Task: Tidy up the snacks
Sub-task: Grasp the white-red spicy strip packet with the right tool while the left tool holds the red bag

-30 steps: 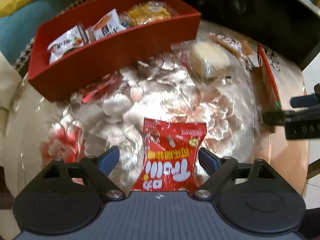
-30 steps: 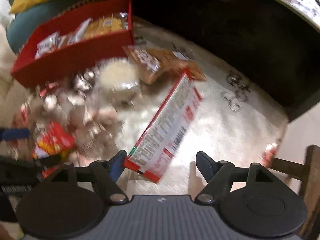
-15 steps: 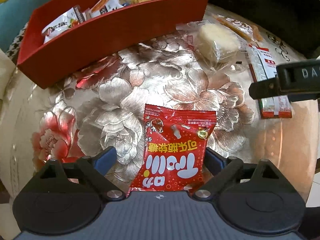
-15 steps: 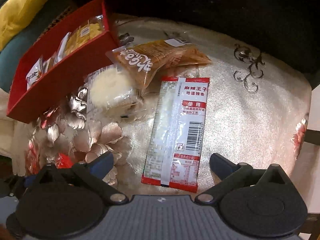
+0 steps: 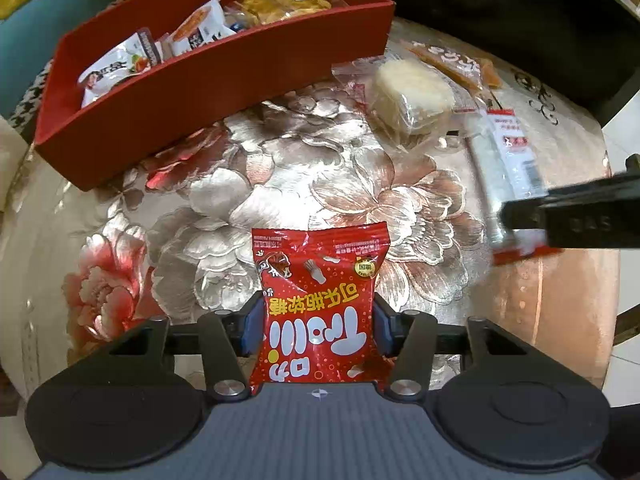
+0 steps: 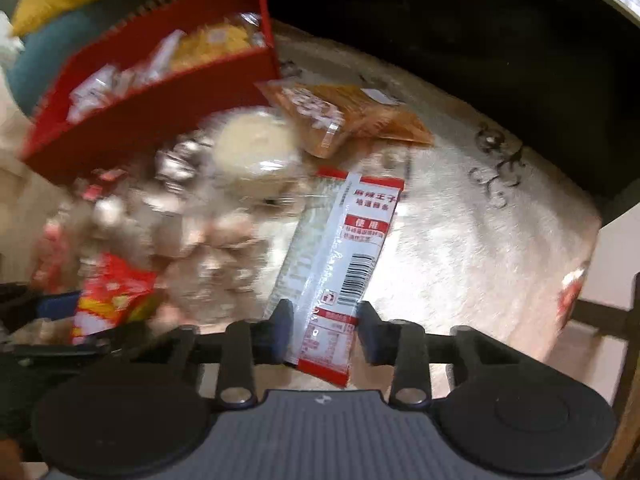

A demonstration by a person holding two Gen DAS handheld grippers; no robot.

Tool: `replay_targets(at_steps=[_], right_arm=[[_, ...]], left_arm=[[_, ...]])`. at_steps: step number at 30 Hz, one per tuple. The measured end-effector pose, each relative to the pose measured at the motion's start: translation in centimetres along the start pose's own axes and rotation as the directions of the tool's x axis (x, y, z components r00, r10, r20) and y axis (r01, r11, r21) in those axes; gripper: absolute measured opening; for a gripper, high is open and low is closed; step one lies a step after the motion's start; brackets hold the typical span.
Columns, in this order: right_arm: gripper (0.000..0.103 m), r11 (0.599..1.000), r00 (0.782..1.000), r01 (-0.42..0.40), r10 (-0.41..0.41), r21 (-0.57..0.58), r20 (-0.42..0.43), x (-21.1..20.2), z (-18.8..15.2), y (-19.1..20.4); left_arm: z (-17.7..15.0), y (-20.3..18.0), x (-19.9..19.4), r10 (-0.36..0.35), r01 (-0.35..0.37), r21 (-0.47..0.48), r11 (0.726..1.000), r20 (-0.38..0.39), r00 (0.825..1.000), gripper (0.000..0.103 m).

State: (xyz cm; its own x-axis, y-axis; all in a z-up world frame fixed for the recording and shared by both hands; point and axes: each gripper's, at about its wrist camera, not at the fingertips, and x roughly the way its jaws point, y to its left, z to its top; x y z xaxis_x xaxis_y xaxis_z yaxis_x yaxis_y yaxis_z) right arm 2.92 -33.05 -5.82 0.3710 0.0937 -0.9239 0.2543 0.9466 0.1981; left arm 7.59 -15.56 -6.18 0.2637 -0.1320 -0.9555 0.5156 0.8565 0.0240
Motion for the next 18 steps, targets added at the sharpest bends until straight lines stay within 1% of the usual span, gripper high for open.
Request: replay_targets(at_steps=[2, 3, 5, 6, 7, 9, 10, 11, 13, 15, 16, 17, 18], right_arm=[[0.009, 1.0, 1.0, -0.016, 0.016, 0.01, 0.013, -0.6, -0.5, 0.0], [0.009, 0.999, 1.0, -0.024, 0.024, 0.028, 0.006, -0.4, -0.7, -0.1], [0.009, 0.997, 1.0, -0.016, 0.017, 0.071, -0.008, 0.1, -1.0, -0.4], [0.013, 0.996, 1.0, -0.012, 0.014, 0.084, -0.024, 0.3, -1.0, -0.6], [0.016, 0.993, 1.0, -0.019, 0.021, 0.119, -0.022, 0.3, -0.9, -0.9], [0.029, 0.982, 0.999, -0.043, 0.043, 0.182, 0.004, 0.3, -0.2, -1.5], [0.033, 0.978, 0.999, -0.037, 0.035, 0.204, 0.016, 0.4, 0.3, -1.5], [0.04, 0.976, 0.999, -0.035, 0.031, 0.215, 0.02, 0.6, 0.9, -1.4], [0.043, 0.974, 0.999, -0.048, 0.043, 0.221, 0.027, 1.4, 2.0, -0.6], [0.062, 0.967, 0.999, -0.018, 0.01, 0.253, 0.031, 2.4, 2.5, 0.1], [0.068, 0.967, 0.999, -0.01, 0.001, 0.255, 0.034, 2.9, 2.6, 0.6], [0.079, 0.971, 1.0, 0.006, -0.012, 0.24, 0.023, 3.6, 2.7, 1.1], [0.088, 0.977, 1.0, 0.013, -0.018, 0.214, 0.023, 3.8, 2.8, 1.6]], left_arm=[[0.0, 0.4, -0.7, -0.004, 0.004, -0.01, 1.0, 0.018, 1.0, 0.061], [0.1, 0.5, -0.9, -0.002, 0.002, -0.015, 1.0, 0.026, 1.0, 0.061], [0.1, 0.8, -1.0, 0.004, -0.003, -0.024, 1.0, 0.025, 1.0, 0.061], [0.1, 0.9, -0.9, 0.001, 0.0, -0.03, 1.0, 0.02, 1.0, 0.061], [0.1, 1.1, -0.9, -0.007, 0.007, -0.036, 0.999, 0.014, 1.0, 0.061], [0.0, 1.3, -0.7, -0.013, 0.013, -0.047, 0.999, 0.004, 1.0, 0.061], [0.0, 1.4, -0.6, -0.008, 0.008, -0.049, 0.999, 0.001, 1.0, 0.061], [0.1, 1.3, -0.4, -0.002, 0.002, -0.05, 0.999, -0.001, 1.0, 0.062], [0.2, 1.2, -0.2, 0.004, -0.004, -0.053, 0.999, -0.005, 1.0, 0.062], [0.2, 1.2, 0.0, 0.01, -0.01, -0.057, 0.998, -0.001, 1.0, 0.062], [0.2, 1.3, 0.0, 0.012, -0.012, -0.057, 0.998, 0.001, 1.0, 0.063], [0.2, 1.3, 0.0, 0.013, -0.013, -0.055, 0.998, 0.001, 1.0, 0.063], [0.2, 1.3, 0.0, 0.013, -0.013, -0.055, 0.998, 0.0, 1.0, 0.064]])
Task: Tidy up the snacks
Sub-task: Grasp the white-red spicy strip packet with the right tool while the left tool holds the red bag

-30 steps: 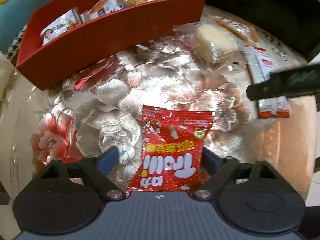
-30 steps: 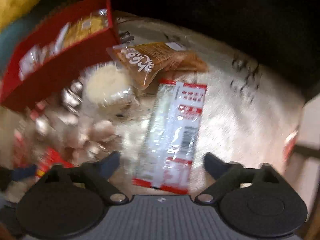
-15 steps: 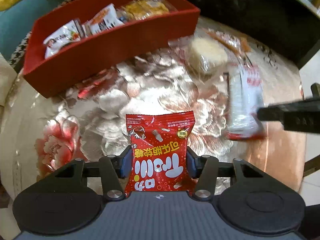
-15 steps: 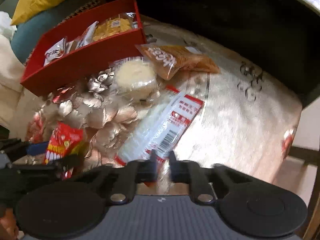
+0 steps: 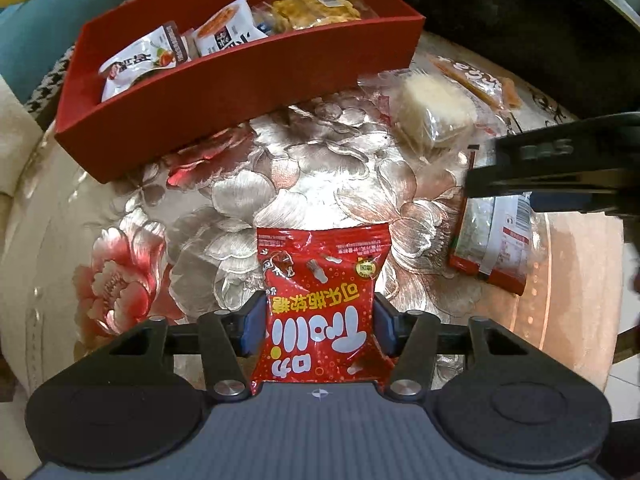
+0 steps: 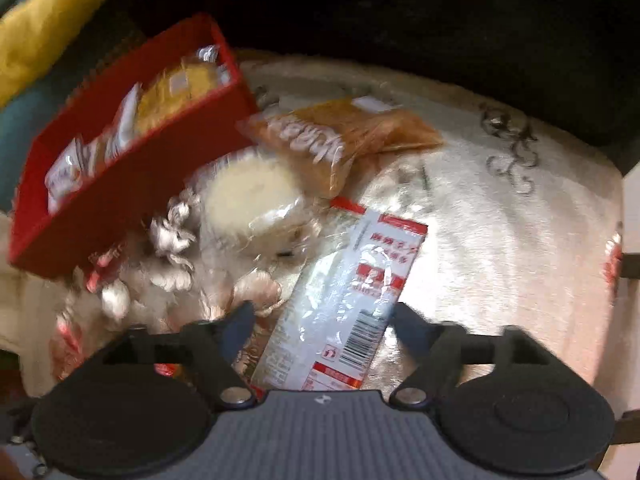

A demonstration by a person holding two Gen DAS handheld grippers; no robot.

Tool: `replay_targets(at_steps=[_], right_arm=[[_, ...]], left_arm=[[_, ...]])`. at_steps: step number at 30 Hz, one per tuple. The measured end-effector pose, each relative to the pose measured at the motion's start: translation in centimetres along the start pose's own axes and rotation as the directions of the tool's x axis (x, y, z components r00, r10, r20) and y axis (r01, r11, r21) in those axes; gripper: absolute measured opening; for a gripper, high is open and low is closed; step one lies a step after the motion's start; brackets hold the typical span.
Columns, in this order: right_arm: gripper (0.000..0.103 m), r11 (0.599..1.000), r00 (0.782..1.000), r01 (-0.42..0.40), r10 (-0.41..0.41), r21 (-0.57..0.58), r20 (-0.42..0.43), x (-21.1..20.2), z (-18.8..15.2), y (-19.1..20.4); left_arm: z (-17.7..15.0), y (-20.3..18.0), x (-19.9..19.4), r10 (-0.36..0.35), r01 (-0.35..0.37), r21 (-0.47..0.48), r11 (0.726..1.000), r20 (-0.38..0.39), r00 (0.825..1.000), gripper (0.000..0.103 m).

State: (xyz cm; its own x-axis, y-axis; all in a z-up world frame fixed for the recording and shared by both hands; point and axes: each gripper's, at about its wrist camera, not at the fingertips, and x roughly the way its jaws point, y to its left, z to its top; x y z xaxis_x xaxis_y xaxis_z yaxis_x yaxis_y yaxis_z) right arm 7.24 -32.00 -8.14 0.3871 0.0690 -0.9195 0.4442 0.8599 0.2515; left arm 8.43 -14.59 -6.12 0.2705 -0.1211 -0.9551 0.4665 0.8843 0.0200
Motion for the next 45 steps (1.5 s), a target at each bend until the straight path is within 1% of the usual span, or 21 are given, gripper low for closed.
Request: replay_targets(at_steps=[1, 2, 7, 11, 12, 16, 17, 20, 22, 25, 26, 28, 29, 31, 32, 33, 35, 37, 43, 44, 45], right_arm=[[0.091, 0.999, 1.0, 0.02, -0.02, -0.039, -0.006, 0.4, -0.2, 0.8], [0.101, 0.996, 0.999, 0.037, -0.037, -0.085, -0.004, 0.8, -0.5, 1.5], [0.1, 0.975, 0.998, 0.067, -0.069, -0.213, 0.0, 1.3, -1.5, 2.8], [0.075, 0.946, 0.996, 0.086, -0.088, -0.312, 0.008, 0.2, -2.7, 2.9], [0.066, 0.946, 0.996, 0.085, -0.087, -0.313, 0.008, -0.1, -2.8, 2.8], [0.048, 0.955, 0.999, 0.037, -0.043, -0.296, -0.015, -1.6, -3.5, 1.6], [0.038, 0.954, 0.999, 0.037, -0.041, -0.299, -0.008, -2.0, -3.7, 1.5], [0.025, 0.956, 0.999, 0.024, -0.03, -0.293, -0.014, -2.7, -4.4, 0.8], [0.024, 0.964, 0.999, 0.036, -0.038, -0.264, -0.002, -2.7, -4.4, 0.2], [0.026, 0.995, 0.999, -0.036, 0.032, -0.097, -0.043, -2.8, -3.4, -1.7], [0.031, 0.997, 0.998, -0.059, 0.057, -0.049, -0.031, -2.9, -3.2, -1.9], [0.047, 0.998, 0.998, -0.06, 0.059, -0.032, -0.01, -2.5, -2.4, -1.1], [0.062, 0.999, 0.999, -0.035, 0.035, -0.035, -0.003, -2.0, -2.1, -0.4], [0.073, 0.999, 1.0, 0.024, -0.025, -0.045, -0.015, -0.3, -1.6, 0.9], [0.09, 0.998, 1.0, 0.025, -0.026, -0.051, -0.018, -0.1, -1.5, 1.6], [0.096, 0.997, 0.999, 0.035, -0.037, -0.067, -0.03, 0.3, -1.6, 2.4], [0.101, 0.983, 0.994, 0.087, -0.095, -0.164, -0.044, 1.2, -2.1, 4.1], [0.101, 0.961, 0.989, 0.126, -0.139, -0.245, -0.039, 1.7, -2.4, 5.1], [0.101, 0.998, 0.999, 0.001, -0.003, -0.058, -0.046, 1.0, -0.6, 1.7], [0.101, 0.999, 0.998, -0.019, 0.016, -0.05, -0.057, 0.9, -0.5, 1.3], [0.096, 0.997, 0.998, -0.027, 0.023, -0.065, -0.062, 0.7, -0.6, 1.2]], left_arm=[[0.0, 0.0, 0.0, -0.001, 0.001, -0.001, 1.0, -0.001, 1.0, 0.064], [0.0, 0.1, 0.0, -0.002, 0.002, 0.0, 1.0, -0.003, 1.0, 0.064], [-0.3, 0.5, 0.3, -0.006, 0.006, 0.018, 1.0, -0.009, 1.0, 0.064], [-0.7, 0.5, 0.2, -0.012, 0.012, 0.041, 0.999, -0.005, 1.0, 0.062], [-0.7, 0.5, 0.1, -0.012, 0.012, 0.041, 0.999, -0.009, 1.0, 0.061], [-0.9, 0.7, -0.3, -0.022, 0.022, 0.012, 1.0, -0.014, 1.0, 0.059], [-0.9, 0.7, -0.5, -0.023, 0.023, 0.007, 1.0, -0.01, 1.0, 0.059], [-0.7, 0.7, -1.1, -0.024, 0.024, -0.003, 1.0, 0.008, 1.0, 0.059], [-0.6, 0.9, -1.4, -0.029, 0.03, -0.013, 0.999, 0.015, 0.999, 0.059], [-0.5, 1.2, -1.6, -0.038, 0.039, -0.033, 0.999, 0.013, 0.999, 0.06], [-0.3, 1.2, -1.4, -0.043, 0.043, -0.042, 0.998, 0.007, 0.999, 0.06], [-0.2, 1.2, -1.2, -0.047, 0.047, -0.048, 0.998, 0.002, 0.999, 0.06], [-0.2, 1.1, -1.0, -0.046, 0.046, -0.047, 0.998, 0.0, 0.999, 0.06], [-0.2, 1.0, -0.7, -0.038, 0.037, -0.045, 0.998, -0.005, 0.999, 0.06], [-0.2, 1.0, -0.6, -0.033, 0.033, -0.044, 0.998, -0.007, 0.999, 0.06], [-0.3, 1.1, -0.5, -0.028, 0.028, -0.044, 0.999, -0.009, 1.0, 0.06], [-0.4, 1.4, -0.1, -0.024, 0.023, -0.049, 0.999, -0.019, 1.0, 0.06], [-0.4, 1.9, 0.1, -0.033, 0.031, -0.057, 0.998, -0.029, 0.999, 0.061], [-0.7, 3.0, 0.1, -0.038, 0.035, -0.077, 0.996, -0.033, 0.999, 0.061], [-0.7, 2.9, 0.0, -0.036, 0.033, -0.077, 0.996, -0.033, 0.999, 0.062], [-0.8, 2.9, 0.0, -0.035, 0.032, -0.077, 0.997, -0.033, 0.999, 0.062]])
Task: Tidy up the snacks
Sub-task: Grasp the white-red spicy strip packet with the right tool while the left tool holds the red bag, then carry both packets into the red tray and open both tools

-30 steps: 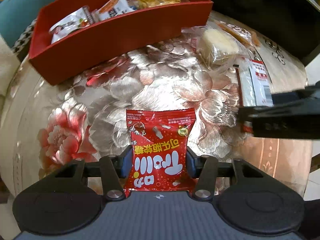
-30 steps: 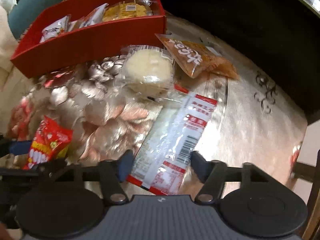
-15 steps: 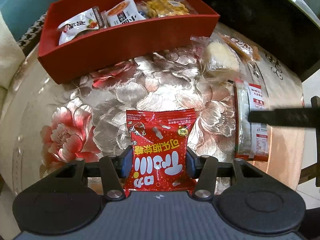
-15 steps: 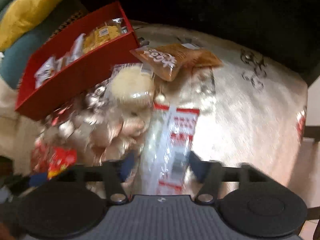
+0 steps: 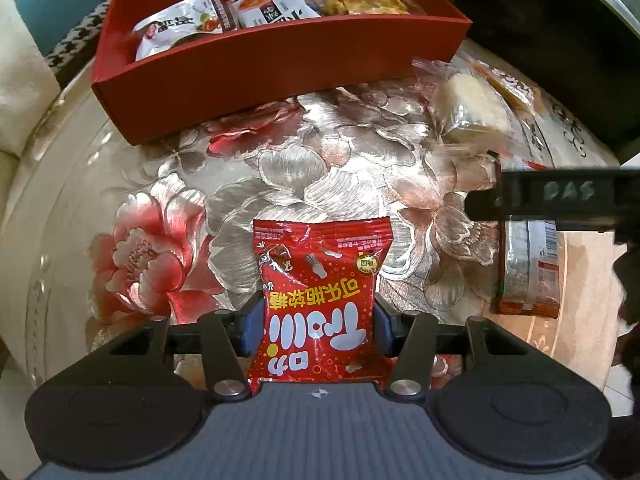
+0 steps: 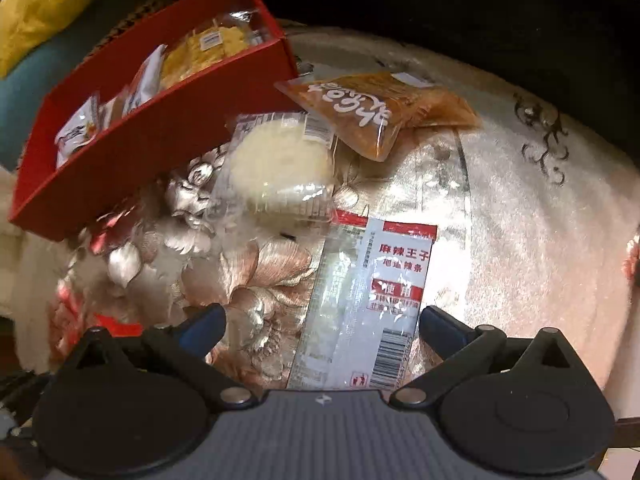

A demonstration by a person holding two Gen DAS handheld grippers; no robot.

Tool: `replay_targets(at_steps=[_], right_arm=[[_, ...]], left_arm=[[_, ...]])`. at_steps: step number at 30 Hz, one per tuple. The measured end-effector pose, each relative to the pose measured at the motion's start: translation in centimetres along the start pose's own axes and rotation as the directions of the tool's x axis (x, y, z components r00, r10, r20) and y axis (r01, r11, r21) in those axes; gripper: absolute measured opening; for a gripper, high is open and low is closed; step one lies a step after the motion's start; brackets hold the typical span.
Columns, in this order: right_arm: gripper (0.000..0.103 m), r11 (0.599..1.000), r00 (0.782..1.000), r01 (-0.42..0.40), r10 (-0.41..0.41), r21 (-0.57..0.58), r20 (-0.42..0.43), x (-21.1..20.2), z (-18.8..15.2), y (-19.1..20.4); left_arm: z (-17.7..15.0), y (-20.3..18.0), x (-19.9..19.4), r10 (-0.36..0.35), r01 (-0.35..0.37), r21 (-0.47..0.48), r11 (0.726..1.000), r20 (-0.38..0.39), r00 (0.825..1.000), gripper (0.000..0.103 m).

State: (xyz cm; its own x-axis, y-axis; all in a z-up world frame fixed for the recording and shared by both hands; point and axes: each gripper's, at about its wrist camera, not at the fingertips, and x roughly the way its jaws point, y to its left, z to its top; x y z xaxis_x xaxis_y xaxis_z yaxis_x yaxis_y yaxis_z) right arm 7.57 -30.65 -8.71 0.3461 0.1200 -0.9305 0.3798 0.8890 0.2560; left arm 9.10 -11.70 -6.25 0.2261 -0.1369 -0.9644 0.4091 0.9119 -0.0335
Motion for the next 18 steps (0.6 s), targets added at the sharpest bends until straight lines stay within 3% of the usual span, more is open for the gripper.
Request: replay_targets(at_steps=[3, 5, 9, 18], right_arm=[[0.073, 0.988, 0.995, 0.099, -0.098, -0.12, 0.015, -0.5, -1.2, 1.1], [0.069, 0.969, 0.987, 0.162, -0.159, -0.186, 0.031, -0.4, -2.1, 2.0], [0.055, 0.97, 0.989, 0.147, -0.148, -0.192, 0.011, -1.1, -2.5, 2.0], [0.051, 0.985, 0.996, 0.084, -0.08, -0.152, 0.033, -4.3, -5.6, 0.1]], left_arm=[[0.0, -0.3, -0.1, 0.002, -0.002, 0.003, 1.0, 0.003, 1.0, 0.062], [-0.1, -0.5, -0.2, 0.007, -0.007, 0.004, 1.0, 0.004, 1.0, 0.062], [0.0, -1.1, -0.5, 0.01, -0.01, 0.01, 1.0, 0.012, 1.0, 0.062], [0.4, -0.7, -2.0, -0.022, 0.022, 0.004, 1.0, 0.052, 0.998, 0.061]])
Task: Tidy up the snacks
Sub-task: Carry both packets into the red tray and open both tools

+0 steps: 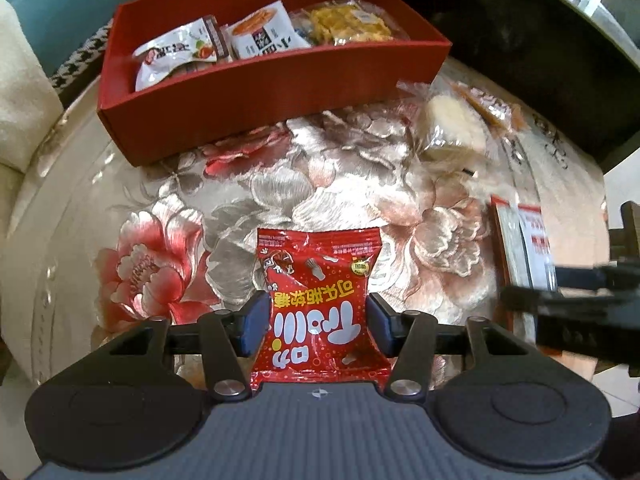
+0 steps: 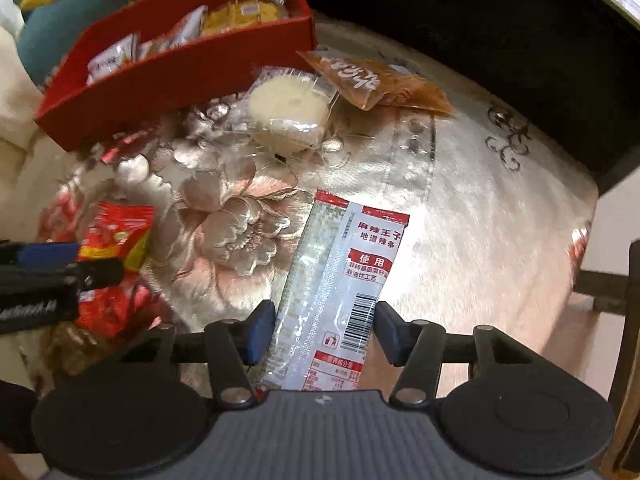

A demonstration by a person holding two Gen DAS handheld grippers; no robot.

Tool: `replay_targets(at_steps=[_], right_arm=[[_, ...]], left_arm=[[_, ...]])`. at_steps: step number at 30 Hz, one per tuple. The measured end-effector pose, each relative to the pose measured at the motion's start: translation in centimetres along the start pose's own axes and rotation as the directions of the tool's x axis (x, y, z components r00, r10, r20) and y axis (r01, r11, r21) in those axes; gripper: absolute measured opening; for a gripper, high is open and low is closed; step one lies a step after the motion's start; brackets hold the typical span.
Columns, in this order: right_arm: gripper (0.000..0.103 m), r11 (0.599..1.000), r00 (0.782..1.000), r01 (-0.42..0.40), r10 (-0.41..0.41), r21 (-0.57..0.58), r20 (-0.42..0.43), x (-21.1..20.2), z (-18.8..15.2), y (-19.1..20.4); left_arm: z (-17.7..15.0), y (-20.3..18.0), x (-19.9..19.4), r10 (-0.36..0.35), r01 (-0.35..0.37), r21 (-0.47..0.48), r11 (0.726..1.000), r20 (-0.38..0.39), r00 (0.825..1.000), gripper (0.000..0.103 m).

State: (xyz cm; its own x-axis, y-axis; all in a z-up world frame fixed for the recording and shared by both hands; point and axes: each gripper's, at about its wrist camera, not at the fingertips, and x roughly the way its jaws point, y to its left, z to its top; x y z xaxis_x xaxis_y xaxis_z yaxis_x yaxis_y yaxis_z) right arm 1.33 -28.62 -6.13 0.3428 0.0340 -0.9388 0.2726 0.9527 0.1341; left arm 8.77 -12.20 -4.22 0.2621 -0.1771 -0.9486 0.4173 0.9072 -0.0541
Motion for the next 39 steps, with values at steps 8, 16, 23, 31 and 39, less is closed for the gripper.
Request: replay_targets(at_steps=[8, 16, 23, 31, 39], right_arm=[[0.051, 0.994, 0.988, -0.109, 0.106, 0.021, 0.115, -2.9, 0.6, 0.3], [0.051, 0.985, 0.975, -0.169, 0.166, 0.013, 0.148, -3.6, 1.4, 0.6], [0.051, 0.981, 0.966, -0.192, 0.188, 0.003, 0.175, -4.4, 1.4, 0.2], [0.051, 0.98, 0.952, -0.199, 0.196, -0.013, 0.236, -5.9, 2.6, 0.5], [0.051, 0.978, 0.927, -0.202, 0.206, -0.046, 0.314, -7.1, 6.7, 1.9]], left_arm=[[0.9, -0.3, -1.5, -0.011, 0.011, -0.005, 1.0, 0.052, 0.999, 0.051], [1.5, -0.9, 1.2, 0.045, -0.044, -0.021, 0.999, 0.03, 0.999, 0.081], [1.5, -1.6, 2.7, 0.051, -0.052, -0.037, 0.998, -0.016, 0.999, 0.064], [2.7, -0.5, -0.9, 0.008, -0.001, -0.09, 0.996, 0.076, 0.997, 0.06], [5.6, 0.7, -3.9, 0.009, 0.015, -0.143, 0.99, 0.168, 0.986, 0.061]])
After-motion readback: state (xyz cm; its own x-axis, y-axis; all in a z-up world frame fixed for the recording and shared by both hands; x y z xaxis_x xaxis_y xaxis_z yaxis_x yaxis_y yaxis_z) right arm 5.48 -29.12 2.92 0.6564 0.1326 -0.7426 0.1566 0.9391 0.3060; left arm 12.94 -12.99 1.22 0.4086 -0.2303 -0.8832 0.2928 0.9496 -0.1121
